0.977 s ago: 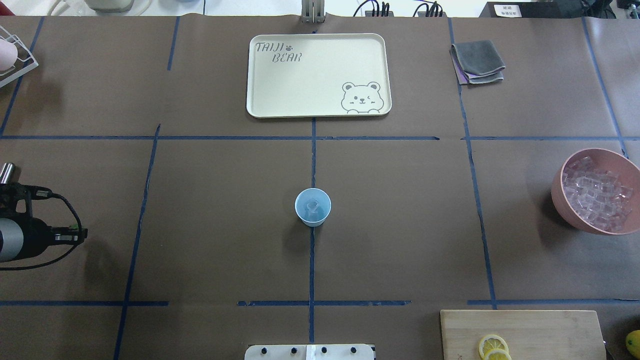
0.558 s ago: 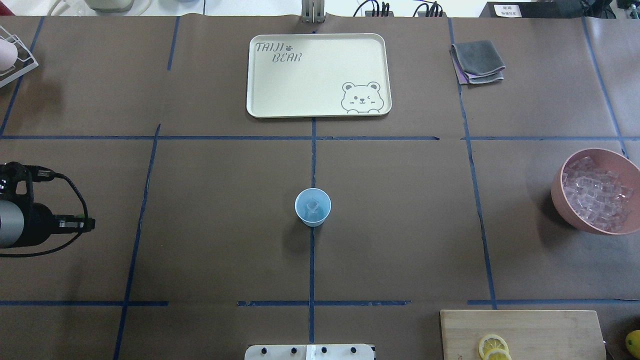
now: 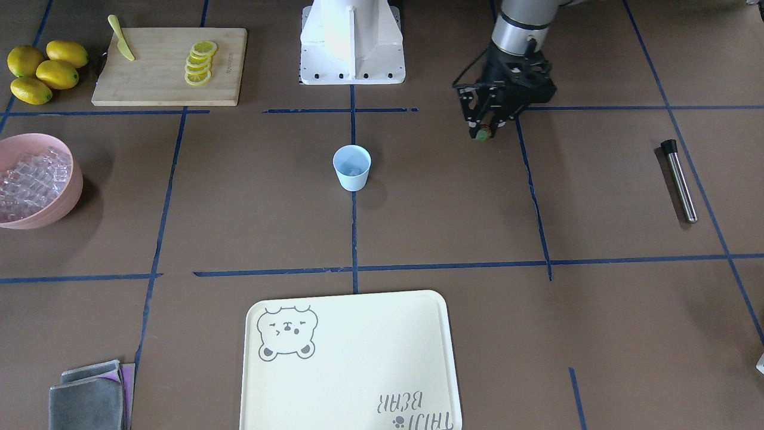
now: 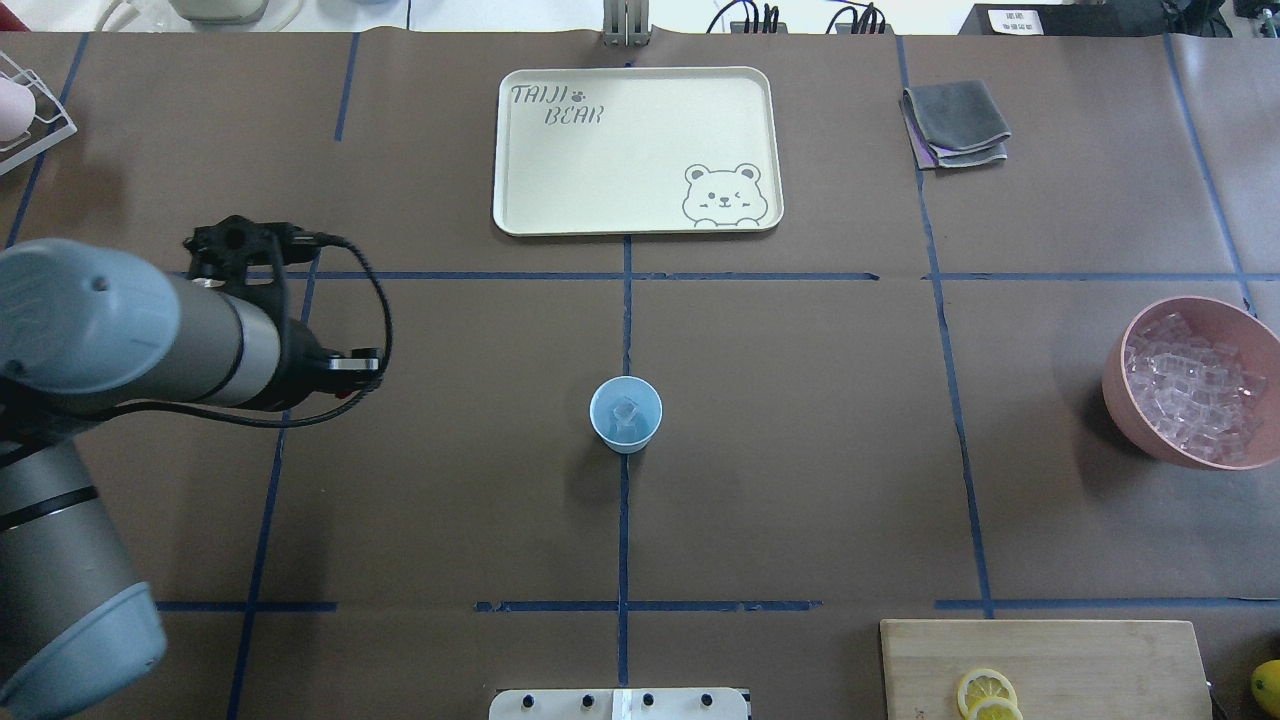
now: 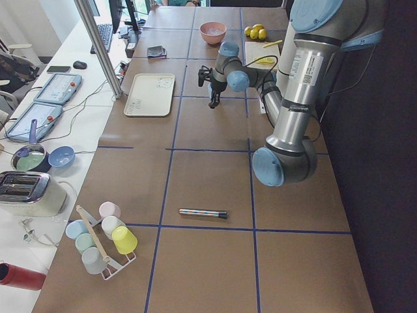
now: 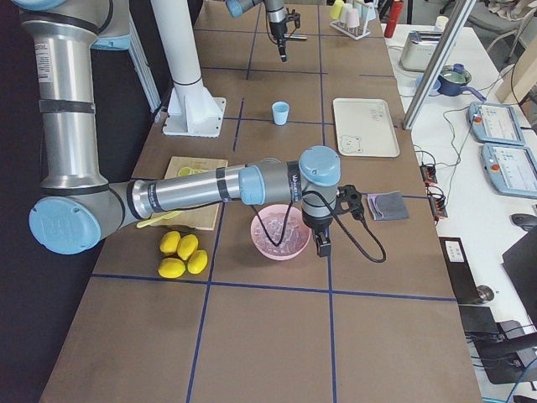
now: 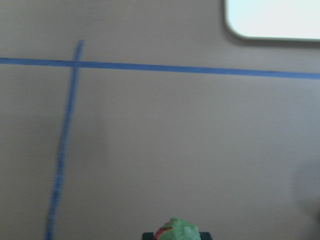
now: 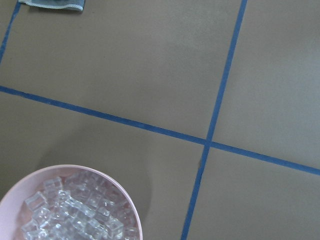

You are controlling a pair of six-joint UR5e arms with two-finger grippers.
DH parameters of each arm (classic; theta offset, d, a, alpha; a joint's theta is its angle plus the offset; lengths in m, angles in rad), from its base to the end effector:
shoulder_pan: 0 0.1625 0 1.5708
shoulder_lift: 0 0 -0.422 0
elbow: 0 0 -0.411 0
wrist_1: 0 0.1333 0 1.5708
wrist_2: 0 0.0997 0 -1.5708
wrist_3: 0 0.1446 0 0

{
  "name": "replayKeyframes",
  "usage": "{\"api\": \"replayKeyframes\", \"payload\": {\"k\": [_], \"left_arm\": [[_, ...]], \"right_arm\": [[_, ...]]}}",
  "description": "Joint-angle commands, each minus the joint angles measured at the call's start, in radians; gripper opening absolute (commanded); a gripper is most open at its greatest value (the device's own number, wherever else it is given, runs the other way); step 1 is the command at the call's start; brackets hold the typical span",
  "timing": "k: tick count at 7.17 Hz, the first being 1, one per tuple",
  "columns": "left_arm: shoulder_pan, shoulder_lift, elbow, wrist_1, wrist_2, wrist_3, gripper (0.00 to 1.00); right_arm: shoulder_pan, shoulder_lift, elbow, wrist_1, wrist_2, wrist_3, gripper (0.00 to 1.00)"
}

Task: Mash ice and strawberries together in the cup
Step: 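Carry the strawberry with the left gripper over the light-blue cup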

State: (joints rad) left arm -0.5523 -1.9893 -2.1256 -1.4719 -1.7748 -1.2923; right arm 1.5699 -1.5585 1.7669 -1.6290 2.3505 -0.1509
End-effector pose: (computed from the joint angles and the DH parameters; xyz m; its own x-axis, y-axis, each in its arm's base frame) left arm 0.4352 -0.3904 0.2226 0.6299 -0.0720 -0.7733 0.2166 0.9725 0.0860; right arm 0.0312 -0.5213 0.5862 0.7028 -0.2533 0.6648 0.1078 0.9616 0.2524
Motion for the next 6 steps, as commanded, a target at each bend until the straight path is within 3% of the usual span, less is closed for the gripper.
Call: {"api": "replayKeyframes", "payload": {"k": [1,2,4,6], "left_arm": [[0.047,-0.225,0.126,0.050,0.002,-0.126,0.00],[0.073,-0.285,0.191,0.042,0.003,-0.160,0.00],[0.098,-0.383,0.390,-0.098,0.006,-0.196,0.00],[0.106,-0.394,0.435,-0.133,0.008,-0.194,0.00]], "right_arm": [[0.050,-0.017,-0.088,0.001,0.003,-0.151,0.99],[0.050,-0.028,-0.093,0.001,0.001,-0.157,0.99],[0.050,-0.043,-0.092,0.001,0.001,-0.156,0.99],[0.050,-0.043,-0.092,0.001,0.001,-0.151,0.99]]}}
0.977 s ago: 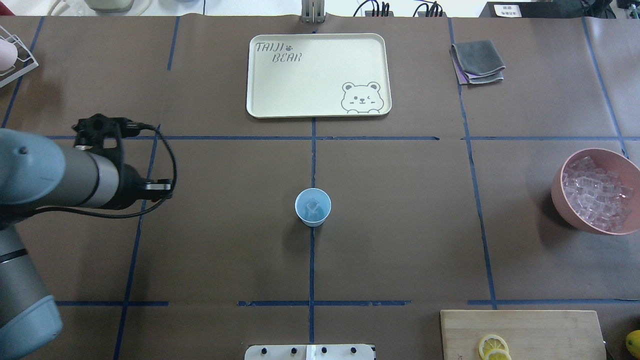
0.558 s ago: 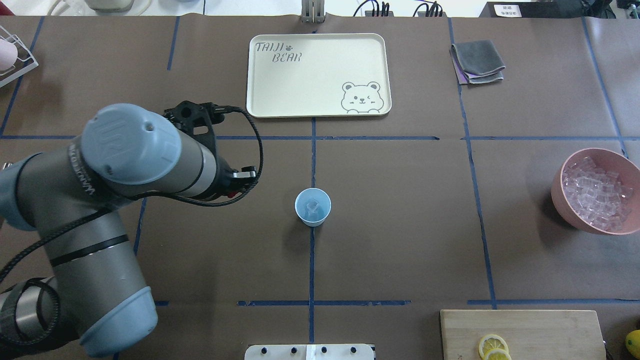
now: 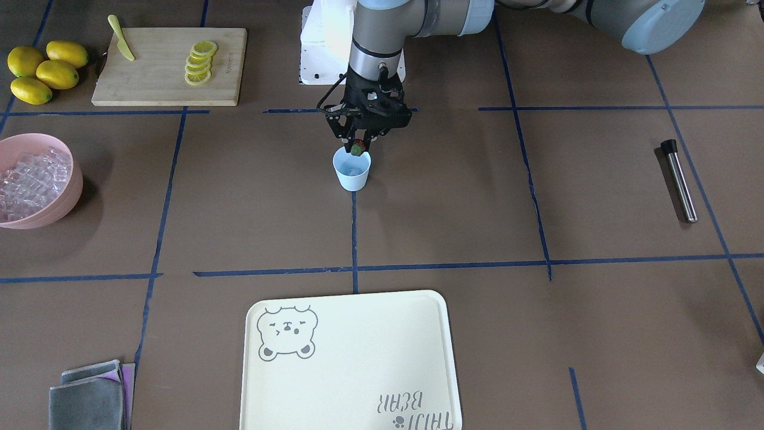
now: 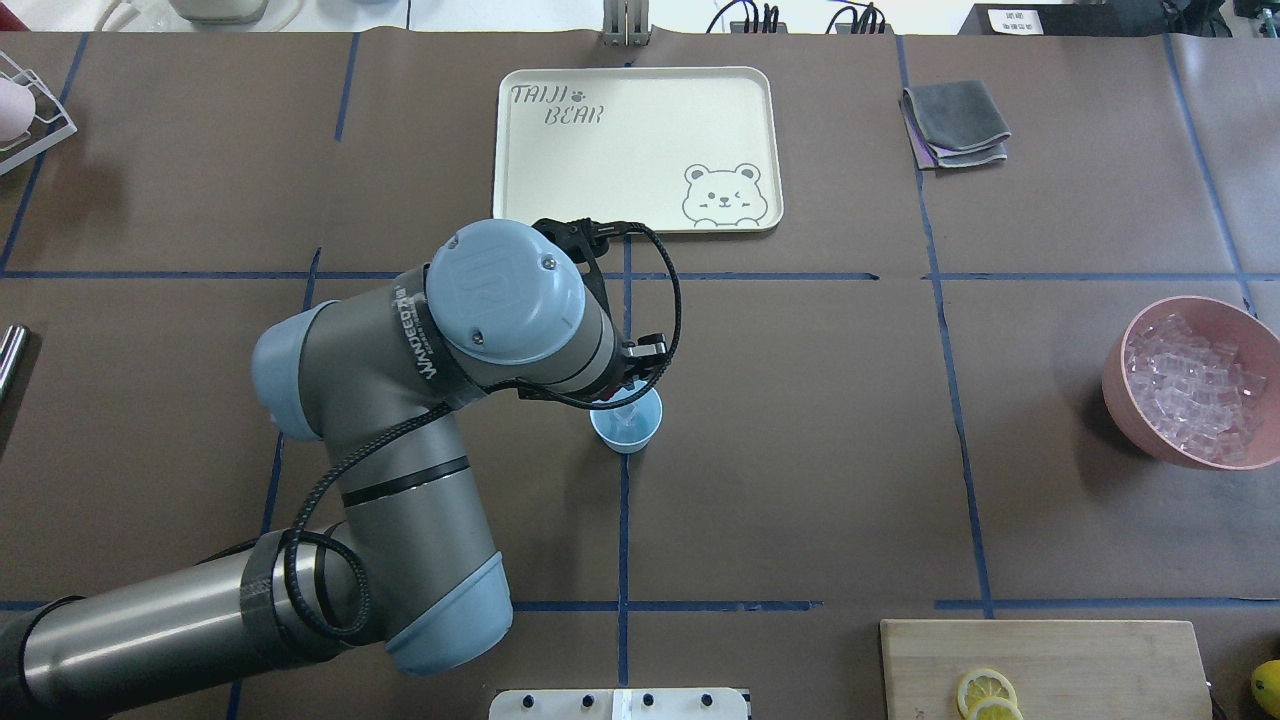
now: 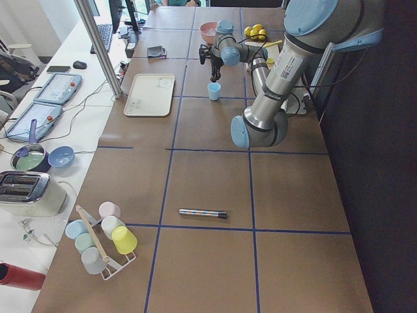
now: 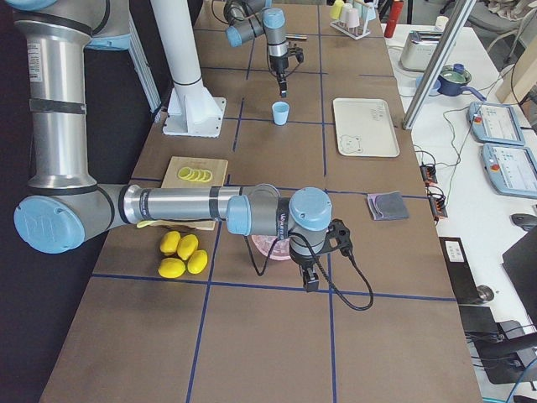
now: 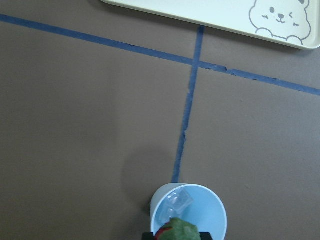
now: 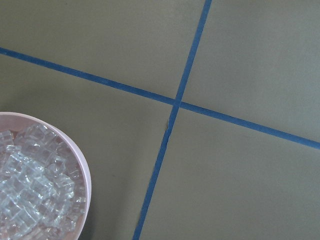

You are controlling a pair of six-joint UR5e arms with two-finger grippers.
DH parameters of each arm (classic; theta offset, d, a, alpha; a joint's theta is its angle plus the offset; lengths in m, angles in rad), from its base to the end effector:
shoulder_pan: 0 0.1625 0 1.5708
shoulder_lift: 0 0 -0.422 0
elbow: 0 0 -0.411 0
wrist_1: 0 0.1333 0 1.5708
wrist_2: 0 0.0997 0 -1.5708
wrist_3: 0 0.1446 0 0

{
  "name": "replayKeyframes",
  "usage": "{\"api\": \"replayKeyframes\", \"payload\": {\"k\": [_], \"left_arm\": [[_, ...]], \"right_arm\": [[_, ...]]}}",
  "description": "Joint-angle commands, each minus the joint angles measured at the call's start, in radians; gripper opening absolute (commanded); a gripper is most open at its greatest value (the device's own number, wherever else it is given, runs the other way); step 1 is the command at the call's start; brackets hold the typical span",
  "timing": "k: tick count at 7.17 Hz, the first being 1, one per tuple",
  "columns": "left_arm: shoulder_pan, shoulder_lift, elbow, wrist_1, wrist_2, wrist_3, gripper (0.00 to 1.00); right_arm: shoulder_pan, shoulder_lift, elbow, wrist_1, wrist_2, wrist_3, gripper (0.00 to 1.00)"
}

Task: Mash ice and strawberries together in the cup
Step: 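Lower the left gripper into the cup and release the strawberry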

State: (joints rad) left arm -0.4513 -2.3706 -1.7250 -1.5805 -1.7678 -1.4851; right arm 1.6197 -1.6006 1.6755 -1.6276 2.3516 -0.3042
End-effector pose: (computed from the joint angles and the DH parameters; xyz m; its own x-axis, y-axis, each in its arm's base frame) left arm 0.5965 -0.4058 0.1203 0.5357 -0.1664 -0.8279 0.2381 0.9704 -0.0409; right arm 0.0559 -0.4967 0.6545 0.6922 -0.2781 0.6660 0.1661 0.9594 0.2281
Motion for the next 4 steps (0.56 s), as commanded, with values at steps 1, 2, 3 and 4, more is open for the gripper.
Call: {"api": "replayKeyframes", "payload": {"k": [1,2,3,4], "left_arm": [[0.009,-0.010,0.036,-0.023,0.001,0.000,0.00],[0.014,-0.007,0.036,-0.023,0.001,0.000,0.00],[0.016,-0.006,0.036,-0.023,0.001,0.002,0.00],[0.017,-0.004,0.035,-0.023,0.001,0.002,0.01]], "right_arm": [[0.000,-0.001,0.000,0.000,0.000,0.002,0.99],[0.000,-0.001,0.000,0.002,0.000,0.004,0.99],[0.000,-0.001,0.003,0.000,0.000,0.005,0.99],[0.000,-0.001,0.003,0.002,0.000,0.007,0.99]]}}
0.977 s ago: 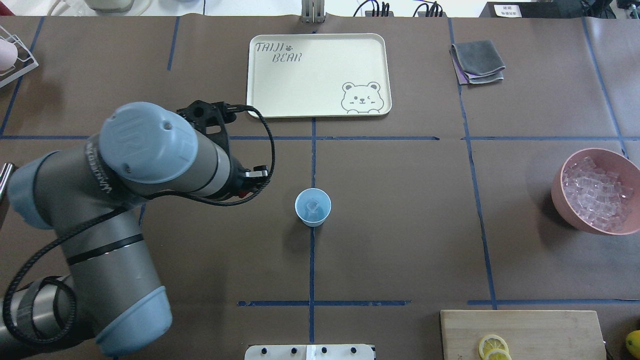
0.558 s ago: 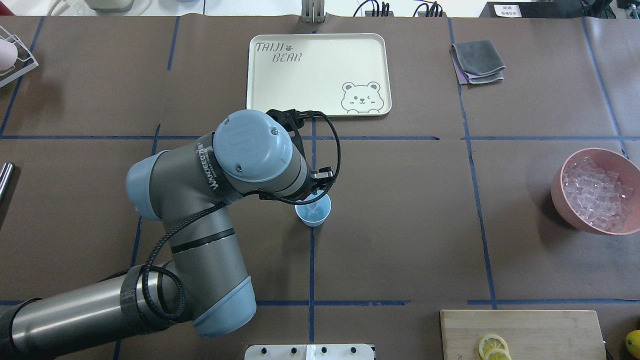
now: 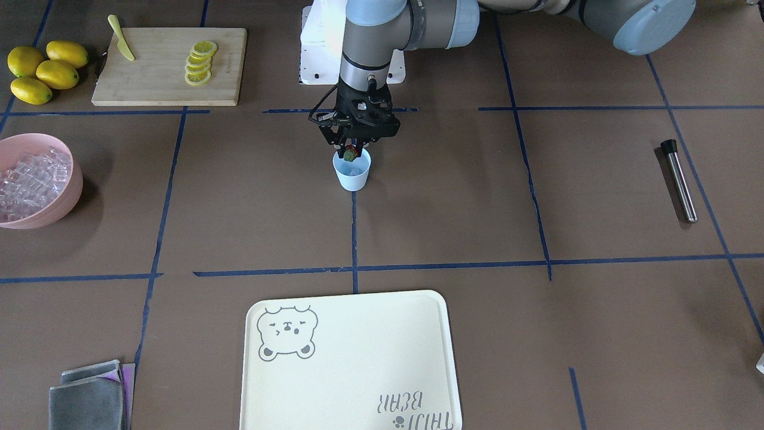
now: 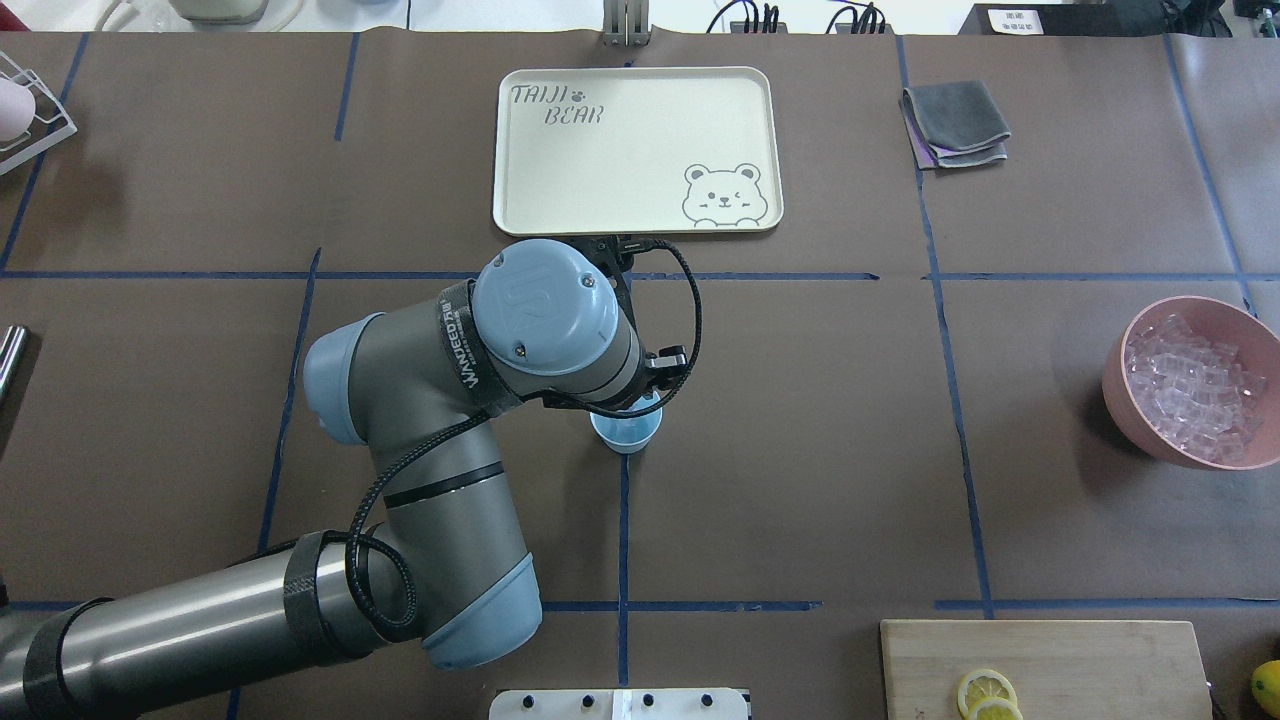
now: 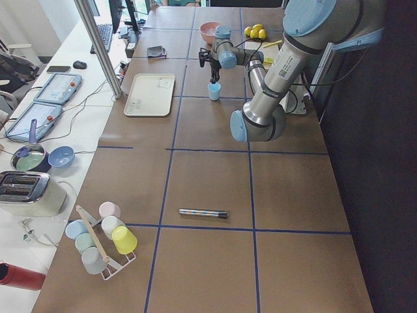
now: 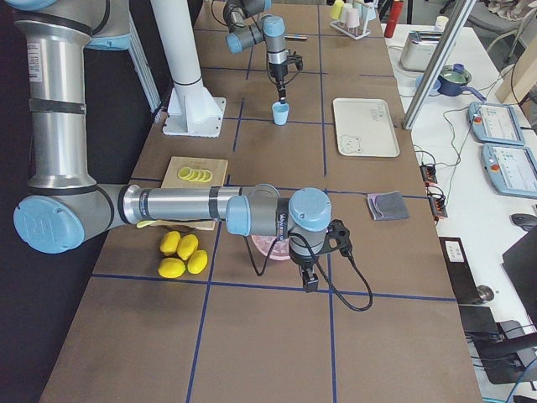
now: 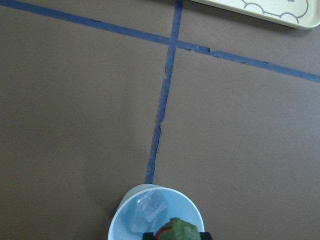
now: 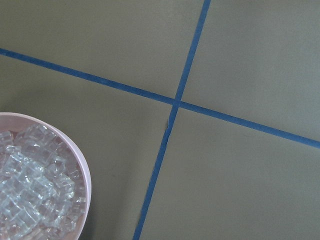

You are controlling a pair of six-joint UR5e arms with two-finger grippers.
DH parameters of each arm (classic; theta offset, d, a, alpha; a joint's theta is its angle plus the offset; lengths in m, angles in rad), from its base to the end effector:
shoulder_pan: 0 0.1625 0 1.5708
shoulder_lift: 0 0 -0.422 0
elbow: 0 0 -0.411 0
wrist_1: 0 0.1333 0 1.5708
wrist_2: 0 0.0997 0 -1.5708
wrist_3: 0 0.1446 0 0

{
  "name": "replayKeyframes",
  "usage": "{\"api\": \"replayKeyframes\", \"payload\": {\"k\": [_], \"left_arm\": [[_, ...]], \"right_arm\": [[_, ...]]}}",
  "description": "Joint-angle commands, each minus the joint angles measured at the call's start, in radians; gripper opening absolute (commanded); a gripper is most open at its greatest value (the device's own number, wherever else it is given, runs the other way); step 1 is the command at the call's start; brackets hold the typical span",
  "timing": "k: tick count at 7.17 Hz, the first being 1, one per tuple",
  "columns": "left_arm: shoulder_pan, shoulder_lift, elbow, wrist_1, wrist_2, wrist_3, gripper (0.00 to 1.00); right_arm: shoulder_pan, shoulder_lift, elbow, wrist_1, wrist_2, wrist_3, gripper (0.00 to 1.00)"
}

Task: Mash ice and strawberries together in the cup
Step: 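Lower the left gripper into the cup and release the strawberry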

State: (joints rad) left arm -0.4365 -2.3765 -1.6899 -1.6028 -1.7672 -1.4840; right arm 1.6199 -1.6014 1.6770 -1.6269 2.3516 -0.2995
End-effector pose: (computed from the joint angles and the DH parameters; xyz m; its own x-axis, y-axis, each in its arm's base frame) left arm 0.6128 -0.4018 0.1268 0.5436 -0.1598 -0.8240 0.2238 0.9738 -0.0411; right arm 0.0560 -0.4964 0.6540 0.6930 -0.2744 0.6666 0.1626 0.9604 0.2263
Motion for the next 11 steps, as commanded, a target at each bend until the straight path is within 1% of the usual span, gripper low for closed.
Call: {"api": "replayKeyframes", "payload": {"k": [1,2,3,4,6,7,9,11], "left_arm": [[0.002,0.003,-0.001,0.000,-0.001,0.002,0.06],[0.002,0.003,-0.001,0.000,0.000,0.002,0.09],[0.002,0.005,-0.001,0.000,0.000,0.007,0.29],[0.004,0.005,-0.002,0.000,0.000,0.007,0.46],[0.005,0.006,-0.004,0.001,0.002,0.008,0.70],[0.005,0.007,-0.004,0.001,0.000,0.007,0.75],[0.005,0.008,-0.011,0.001,0.000,0.008,1.00],[-0.001,0.010,-0.024,0.014,-0.001,0.028,1.00]], "right_arm": [[0.000,0.000,0.001,0.001,0.000,0.002,0.99],[0.000,0.001,0.003,0.001,0.000,0.002,0.99],[0.000,0.001,0.004,0.001,0.000,0.003,0.99],[0.000,0.001,0.004,-0.001,0.000,0.003,0.99],[0.000,0.001,0.004,-0.001,0.000,0.003,0.99],[0.000,0.001,0.006,0.001,0.000,0.003,0.99],[0.000,0.003,0.006,0.001,0.000,0.005,0.99],[0.000,0.005,0.006,-0.001,0.000,0.005,0.99]]}}
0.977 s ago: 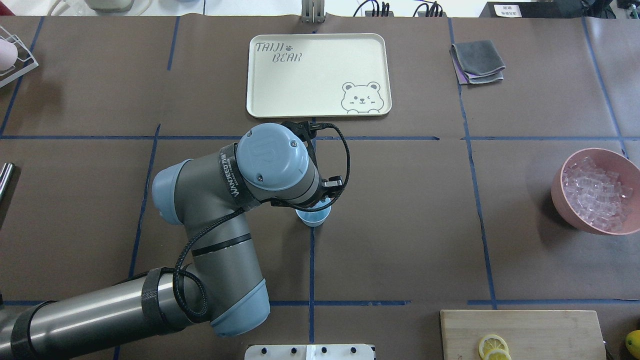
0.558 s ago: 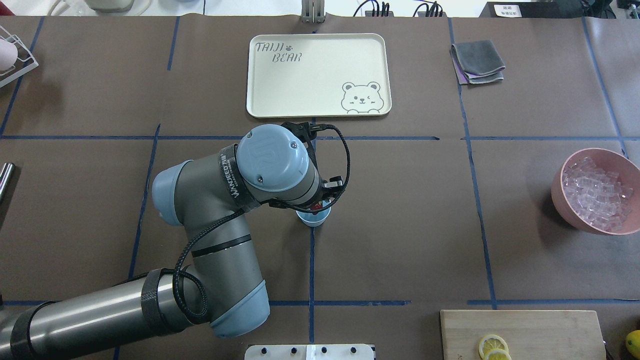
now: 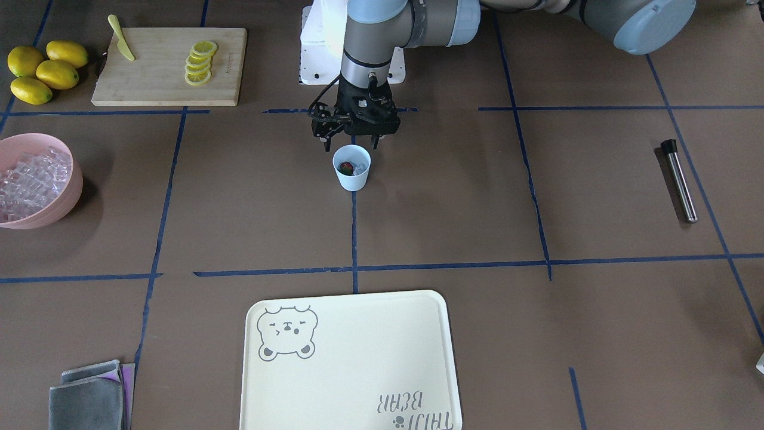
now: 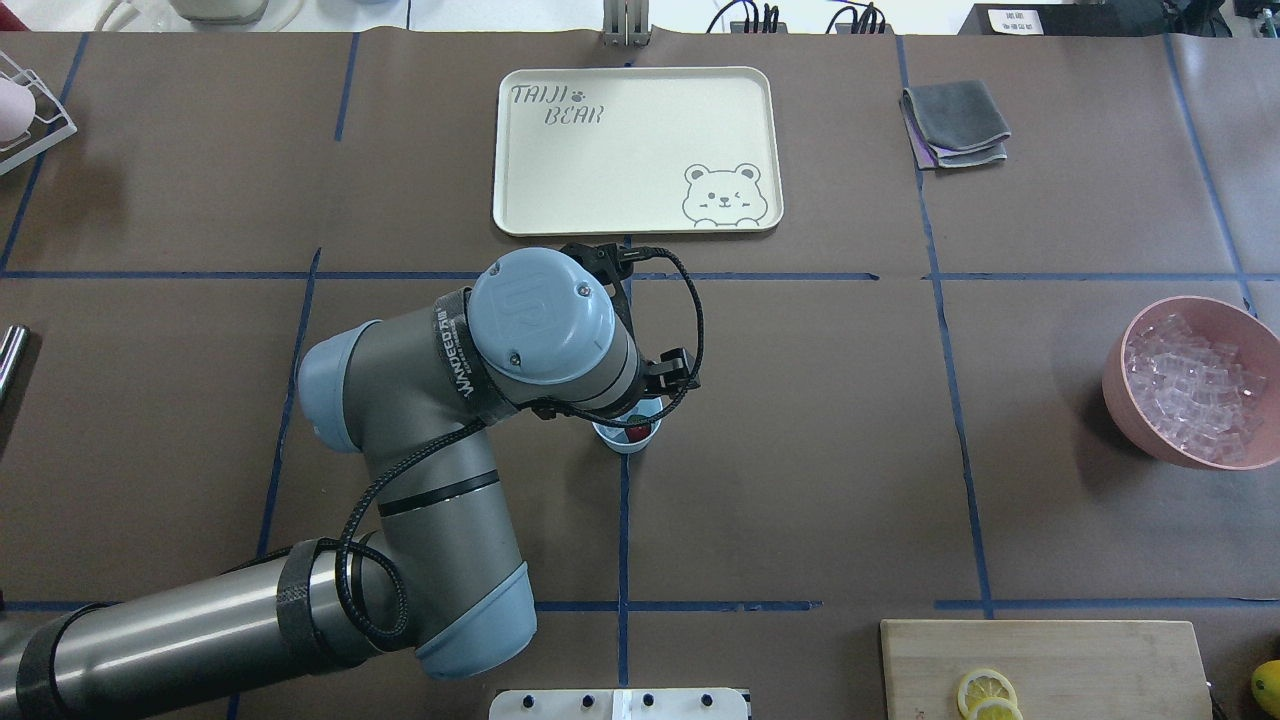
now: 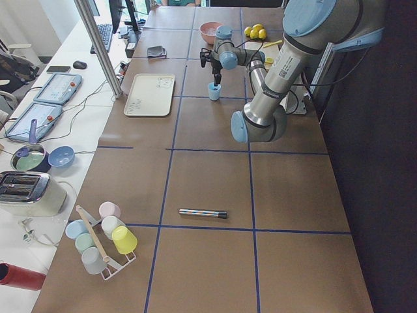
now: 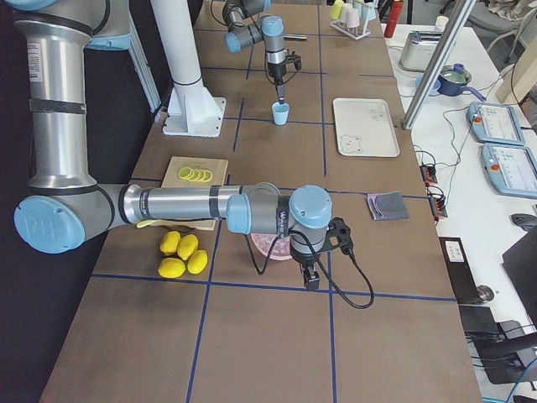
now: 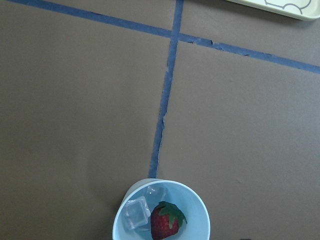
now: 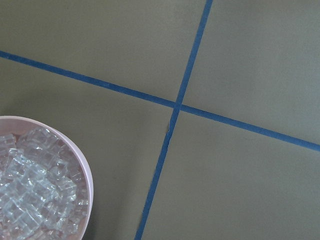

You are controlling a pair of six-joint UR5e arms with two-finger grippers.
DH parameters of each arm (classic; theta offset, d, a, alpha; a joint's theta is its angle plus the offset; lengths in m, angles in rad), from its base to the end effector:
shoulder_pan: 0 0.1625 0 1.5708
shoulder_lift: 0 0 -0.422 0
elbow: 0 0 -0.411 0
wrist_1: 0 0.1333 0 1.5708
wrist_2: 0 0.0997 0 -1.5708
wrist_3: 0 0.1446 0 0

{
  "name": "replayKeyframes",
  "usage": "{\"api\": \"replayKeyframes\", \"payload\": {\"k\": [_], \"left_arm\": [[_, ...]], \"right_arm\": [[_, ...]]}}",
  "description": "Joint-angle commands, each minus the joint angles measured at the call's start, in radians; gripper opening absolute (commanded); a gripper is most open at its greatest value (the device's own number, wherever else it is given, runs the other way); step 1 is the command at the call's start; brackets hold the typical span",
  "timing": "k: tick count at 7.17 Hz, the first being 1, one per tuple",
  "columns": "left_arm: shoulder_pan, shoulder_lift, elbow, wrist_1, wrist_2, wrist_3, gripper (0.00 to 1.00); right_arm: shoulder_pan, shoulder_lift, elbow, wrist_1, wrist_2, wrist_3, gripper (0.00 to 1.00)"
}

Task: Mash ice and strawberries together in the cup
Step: 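Lower the left gripper into the cup and release the strawberry, then withdraw the left gripper from the cup toward the table edge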

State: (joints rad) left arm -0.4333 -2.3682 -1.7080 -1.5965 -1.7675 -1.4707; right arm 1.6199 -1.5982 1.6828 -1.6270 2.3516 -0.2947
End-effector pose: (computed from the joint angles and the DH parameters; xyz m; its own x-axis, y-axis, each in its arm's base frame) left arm 0.6089 -0.3974 0.1263 0.5443 -0.1438 -0.8265 0.2131 0.9766 -0.0296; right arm 0.0561 -0.4984 0.6495 0.6941 -0.2757 0.6650 0.1594 0.9597 0.2315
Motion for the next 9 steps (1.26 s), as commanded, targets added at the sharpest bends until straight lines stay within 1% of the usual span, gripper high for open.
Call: {"api": "replayKeyframes", "payload": {"k": [1,2,3,4,5,6,7,8,9], "left_arm": [[-0.011,0.044,-0.042,0.013,-0.003,0.077,1.00],[-0.045,0.119,-0.105,0.015,-0.006,0.132,1.00],[-0.074,0.185,-0.189,0.068,-0.007,0.198,1.00],[-0.119,0.207,-0.265,0.186,-0.009,0.273,1.00],[-0.168,0.251,-0.327,0.247,-0.036,0.352,1.00],[-0.235,0.356,-0.369,0.237,-0.100,0.416,1.00],[-0.293,0.453,-0.405,0.213,-0.118,0.476,1.00],[-0.329,0.540,-0.422,0.137,-0.119,0.492,1.00],[-0.373,0.643,-0.423,0.028,-0.186,0.521,1.00]], "right_arm": [[0.000,0.001,-0.001,-0.001,0.000,0.000,0.99],[0.000,0.001,-0.002,-0.001,0.000,0.002,0.99],[0.000,0.003,-0.002,-0.001,0.000,0.005,0.99],[0.000,0.004,0.000,-0.001,0.000,0.005,0.99],[0.000,0.010,-0.003,-0.001,-0.002,0.005,0.99],[0.000,0.012,-0.005,-0.001,-0.002,0.011,0.99],[0.000,0.012,-0.005,-0.001,0.000,0.031,0.99],[0.000,0.012,-0.003,-0.001,0.000,0.037,0.99],[0.000,0.012,-0.003,0.001,0.000,0.037,0.99]]}}
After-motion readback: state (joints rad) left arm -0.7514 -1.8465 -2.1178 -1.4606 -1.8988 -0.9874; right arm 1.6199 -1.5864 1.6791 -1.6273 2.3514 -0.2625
